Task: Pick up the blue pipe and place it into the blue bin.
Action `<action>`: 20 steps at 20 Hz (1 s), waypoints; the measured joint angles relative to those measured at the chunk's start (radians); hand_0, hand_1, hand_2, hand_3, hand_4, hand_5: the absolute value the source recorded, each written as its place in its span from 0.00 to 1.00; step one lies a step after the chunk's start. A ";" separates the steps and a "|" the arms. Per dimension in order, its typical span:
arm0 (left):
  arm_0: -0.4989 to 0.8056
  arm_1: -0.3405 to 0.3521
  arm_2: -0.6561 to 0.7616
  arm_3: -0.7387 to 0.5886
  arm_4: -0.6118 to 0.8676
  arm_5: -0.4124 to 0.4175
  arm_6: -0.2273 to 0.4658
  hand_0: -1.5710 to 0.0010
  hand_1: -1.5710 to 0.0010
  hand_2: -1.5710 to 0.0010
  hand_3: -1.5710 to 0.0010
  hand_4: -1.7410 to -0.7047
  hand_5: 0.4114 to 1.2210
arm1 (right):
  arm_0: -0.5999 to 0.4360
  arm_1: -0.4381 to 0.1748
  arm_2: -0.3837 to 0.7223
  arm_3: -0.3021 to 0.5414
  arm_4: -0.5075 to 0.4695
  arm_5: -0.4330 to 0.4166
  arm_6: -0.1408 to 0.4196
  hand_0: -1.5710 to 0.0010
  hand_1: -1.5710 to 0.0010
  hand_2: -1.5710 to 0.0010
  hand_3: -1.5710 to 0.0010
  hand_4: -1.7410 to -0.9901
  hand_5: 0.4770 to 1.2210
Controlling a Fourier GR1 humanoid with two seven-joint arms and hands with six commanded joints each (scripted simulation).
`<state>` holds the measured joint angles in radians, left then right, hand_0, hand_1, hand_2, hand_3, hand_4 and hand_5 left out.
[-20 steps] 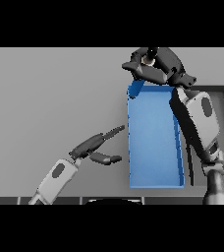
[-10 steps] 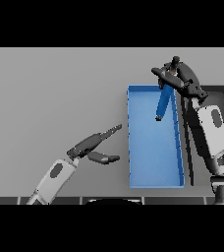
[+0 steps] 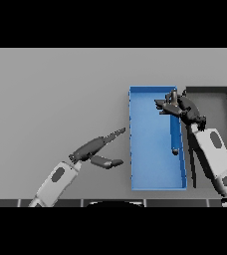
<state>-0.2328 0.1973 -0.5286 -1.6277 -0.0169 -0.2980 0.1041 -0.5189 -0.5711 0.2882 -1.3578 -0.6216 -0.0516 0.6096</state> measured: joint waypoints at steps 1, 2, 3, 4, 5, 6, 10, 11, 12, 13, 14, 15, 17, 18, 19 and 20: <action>0.004 0.001 0.001 0.000 0.000 0.001 -0.004 1.00 1.00 1.00 1.00 0.88 0.08 | 0.009 -0.020 0.038 0.009 -0.008 -0.024 0.000 0.00 0.00 0.00 0.36 0.21 0.97; -0.005 0.005 0.005 0.006 0.005 -0.005 0.012 1.00 1.00 1.00 1.00 0.88 0.08 | 0.000 -0.028 0.083 0.034 -0.036 -0.057 -0.006 0.07 0.12 0.15 0.49 0.28 0.96; 0.002 0.010 0.007 0.002 0.009 -0.008 0.004 1.00 1.00 1.00 1.00 0.88 0.08 | -0.006 -0.044 0.123 0.052 -0.093 -0.099 -0.002 0.25 0.30 0.32 0.59 0.35 0.94; -0.010 0.006 0.012 0.013 0.011 -0.008 0.012 1.00 1.00 1.00 1.00 0.88 0.08 | -0.018 -0.069 0.187 0.071 -0.172 -0.122 0.000 0.40 0.44 0.46 0.67 0.45 0.92; -0.002 0.009 0.007 0.004 0.009 -0.011 -0.004 1.00 1.00 1.00 1.00 0.88 0.08 | -0.037 -0.095 0.234 0.084 -0.242 -0.141 0.000 0.52 0.55 0.57 0.74 0.53 0.93; -0.001 0.016 0.011 0.003 0.008 -0.009 -0.004 1.00 1.00 1.00 1.00 0.88 0.08 | -0.072 -0.120 0.293 0.110 -0.302 -0.166 0.000 0.62 0.64 0.65 0.79 0.58 0.95; 0.012 0.010 0.000 -0.017 0.004 -0.001 0.002 1.00 1.00 1.00 1.00 0.88 0.08 | -0.122 -0.182 0.397 0.086 -0.290 -0.094 0.000 0.84 0.85 0.86 0.91 0.72 0.71; 0.004 0.008 0.001 -0.012 0.006 -0.003 0.010 1.00 1.00 1.00 1.00 0.88 0.08 | -0.129 -0.189 0.414 0.071 -0.271 -0.087 0.000 0.87 0.88 0.89 0.93 0.72 0.66; 0.003 0.004 0.002 -0.006 0.007 -0.002 0.018 1.00 1.00 1.00 1.00 0.88 0.08 | -0.141 -0.200 0.427 0.067 -0.254 -0.073 0.000 0.90 0.91 0.91 0.94 0.73 0.61; 0.013 0.010 0.002 -0.010 0.009 -0.005 0.004 1.00 1.00 1.00 1.00 0.88 0.08 | -0.143 -0.213 0.449 0.053 -0.241 -0.067 0.000 0.90 0.92 0.93 0.96 0.73 0.58; 0.007 0.005 0.002 -0.011 0.009 -0.001 0.008 1.00 1.00 1.00 1.00 0.88 0.07 | -0.141 -0.220 0.461 0.043 -0.230 -0.058 0.000 0.92 0.94 0.94 0.96 0.74 0.54; 0.008 0.002 -0.001 -0.009 0.005 0.002 0.012 1.00 1.00 1.00 1.00 0.88 0.07 | -0.147 -0.224 0.462 0.048 -0.228 -0.055 -0.001 0.94 0.95 0.95 0.97 0.74 0.52; -0.004 0.001 0.005 -0.009 0.012 0.000 0.022 1.00 1.00 1.00 1.00 0.88 0.07 | -0.144 -0.219 0.467 0.061 -0.217 -0.058 -0.006 0.96 0.97 0.97 0.98 0.74 0.46; 0.000 0.004 0.002 -0.004 0.004 0.001 0.020 1.00 1.00 1.00 1.00 0.88 0.07 | -0.139 -0.217 0.470 0.052 -0.218 -0.065 -0.002 0.97 0.98 0.98 0.99 0.74 0.44; 0.005 0.010 0.005 -0.011 0.007 0.000 0.008 1.00 1.00 1.00 1.00 0.88 0.07 | -0.139 -0.213 0.475 0.058 -0.207 -0.070 -0.007 0.97 0.98 0.98 0.99 0.74 0.43; 0.011 0.009 0.000 -0.014 0.004 0.001 0.007 1.00 1.00 1.00 1.00 0.88 0.07 | -0.141 -0.220 0.474 0.060 -0.202 -0.067 -0.009 0.98 0.98 0.98 0.99 0.74 0.42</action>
<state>-0.2213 0.2060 -0.5286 -1.6419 -0.0133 -0.2970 0.1109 -0.6602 -0.7912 0.7627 -1.2983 -0.8239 -0.1183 0.6011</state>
